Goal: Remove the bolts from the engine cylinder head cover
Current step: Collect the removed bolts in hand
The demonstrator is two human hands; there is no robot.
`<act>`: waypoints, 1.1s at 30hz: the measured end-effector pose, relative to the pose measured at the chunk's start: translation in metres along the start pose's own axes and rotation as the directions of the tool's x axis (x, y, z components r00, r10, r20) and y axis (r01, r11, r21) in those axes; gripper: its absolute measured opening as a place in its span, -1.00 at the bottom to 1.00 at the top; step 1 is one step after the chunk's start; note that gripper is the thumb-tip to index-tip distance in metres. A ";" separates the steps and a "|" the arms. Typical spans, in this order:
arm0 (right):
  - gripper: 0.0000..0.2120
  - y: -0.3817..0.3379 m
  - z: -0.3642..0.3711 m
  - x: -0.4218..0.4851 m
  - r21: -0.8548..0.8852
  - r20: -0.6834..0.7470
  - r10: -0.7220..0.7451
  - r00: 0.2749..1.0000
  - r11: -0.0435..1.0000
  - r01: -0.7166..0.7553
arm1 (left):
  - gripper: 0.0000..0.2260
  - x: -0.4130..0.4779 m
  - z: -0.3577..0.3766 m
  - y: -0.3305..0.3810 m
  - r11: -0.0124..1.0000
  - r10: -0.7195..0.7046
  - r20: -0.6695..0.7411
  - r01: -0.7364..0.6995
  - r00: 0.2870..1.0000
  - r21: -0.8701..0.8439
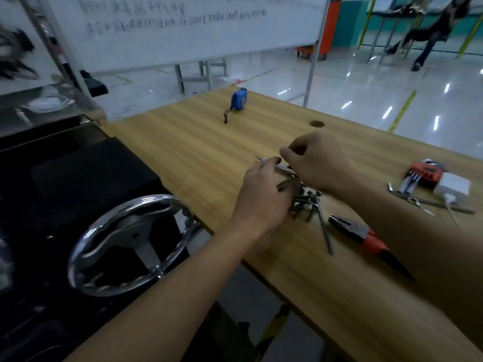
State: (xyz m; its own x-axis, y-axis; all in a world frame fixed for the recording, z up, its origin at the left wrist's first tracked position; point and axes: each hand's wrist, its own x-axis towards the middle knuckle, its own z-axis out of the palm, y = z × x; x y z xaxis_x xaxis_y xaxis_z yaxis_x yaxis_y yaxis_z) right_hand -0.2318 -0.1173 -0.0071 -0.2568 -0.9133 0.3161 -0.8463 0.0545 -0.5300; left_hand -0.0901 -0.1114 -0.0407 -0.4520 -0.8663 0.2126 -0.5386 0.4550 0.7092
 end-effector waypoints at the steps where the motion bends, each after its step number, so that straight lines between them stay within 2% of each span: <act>1: -0.75 -0.011 0.001 0.001 0.009 -0.003 -0.027 1.000 1.000 0.027 | -0.59 -0.015 -0.029 -0.004 0.999 0.021 -0.067 -0.022 0.998 -0.027; 3: -0.75 -0.037 0.008 0.002 0.032 0.018 -0.090 0.996 0.995 0.089 | -0.69 -0.060 -0.098 -0.017 0.996 0.080 -0.249 -0.089 0.965 -0.025; 5: -0.71 -0.073 0.020 0.001 0.084 0.042 -0.167 0.985 0.983 0.163 | -0.80 -0.123 -0.180 -0.034 0.993 0.116 -0.435 -0.090 0.893 0.080; 7: -0.61 -0.123 0.038 -0.005 0.149 0.063 -0.298 0.953 0.947 0.286 | -0.83 -0.199 -0.261 -0.050 0.956 0.125 -0.593 0.063 0.795 0.285; 9: -0.45 -0.177 0.057 -0.017 0.201 0.113 -0.391 0.913 0.909 0.365 | -0.71 -0.279 -0.333 -0.066 0.844 0.081 -0.737 0.347 0.671 0.409; 11: -0.32 -0.221 0.078 -0.024 0.245 0.141 -0.463 0.875 0.873 0.422 | -0.59 -0.359 -0.400 -0.091 0.720 0.030 -0.861 0.587 0.508 0.371; 13: -0.26 -0.266 0.100 -0.027 0.280 0.112 -0.550 0.828 0.817 0.505 | -0.40 -0.435 -0.458 -0.117 0.572 -0.149 -0.921 0.791 0.361 0.217; 15: -0.21 -0.309 0.113 -0.031 0.244 0.139 -0.617 0.774 0.779 0.577 | -0.27 -0.487 -0.489 -0.139 0.395 -0.310 -0.919 0.912 0.243 0.108; 17: -0.15 -0.346 0.122 -0.033 0.238 0.190 -0.633 0.750 0.771 0.590 | -0.18 -0.505 -0.494 -0.150 0.289 -0.355 -0.922 0.956 0.157 0.051; 19: -0.14 -0.377 0.129 -0.038 0.177 0.272 -0.600 0.752 0.800 0.574 | -0.06 -0.504 -0.485 -0.149 0.250 -0.409 -0.903 0.968 0.130 0.026; 22: -0.12 -0.394 0.142 -0.035 0.121 0.405 -0.515 0.755 0.849 0.514 | -0.01 -0.489 -0.483 -0.146 0.288 -0.487 -0.863 0.958 0.138 -0.010; 24: -0.18 -0.399 0.145 -0.030 0.085 0.456 -0.484 0.747 0.859 0.505 | -0.04 -0.482 -0.489 -0.145 0.351 -0.459 -0.863 0.936 0.212 0.044; 26: -0.17 -0.405 0.143 -0.026 0.090 0.497 -0.469 0.730 0.865 0.494 | -0.14 -0.474 -0.490 -0.145 0.378 -0.473 -0.824 0.917 0.313 0.131; 28: -0.20 -0.409 0.142 -0.022 0.101 0.499 -0.479 0.722 0.860 0.500 | -0.22 -0.465 -0.489 -0.146 0.325 -0.485 -0.790 0.916 0.375 0.235; 30: -0.29 -0.413 0.142 -0.019 0.092 0.474 -0.509 0.719 0.841 0.534 | -0.27 -0.457 -0.494 -0.148 0.284 -0.524 -0.757 0.918 0.390 0.276; 31: -0.30 -0.414 0.144 -0.018 0.099 0.463 -0.521 0.717 0.834 0.542 | -0.32 -0.453 -0.499 -0.147 0.299 -0.569 -0.726 0.919 0.387 0.255; 33: -0.28 -0.412 0.151 -0.013 0.147 0.457 -0.529 0.715 0.838 0.526 | -0.55 -0.446 -0.511 -0.145 0.398 -0.687 -0.624 0.911 0.372 0.106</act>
State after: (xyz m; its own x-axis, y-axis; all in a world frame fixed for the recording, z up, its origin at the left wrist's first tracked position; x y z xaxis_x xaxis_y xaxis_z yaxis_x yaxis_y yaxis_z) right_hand 0.1911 -0.1885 0.0886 0.4774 -0.8664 0.1467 -0.7753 -0.4939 -0.3938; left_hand 0.5536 0.1039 0.1049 0.6455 -0.7637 0.0121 -0.7014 -0.5864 0.4052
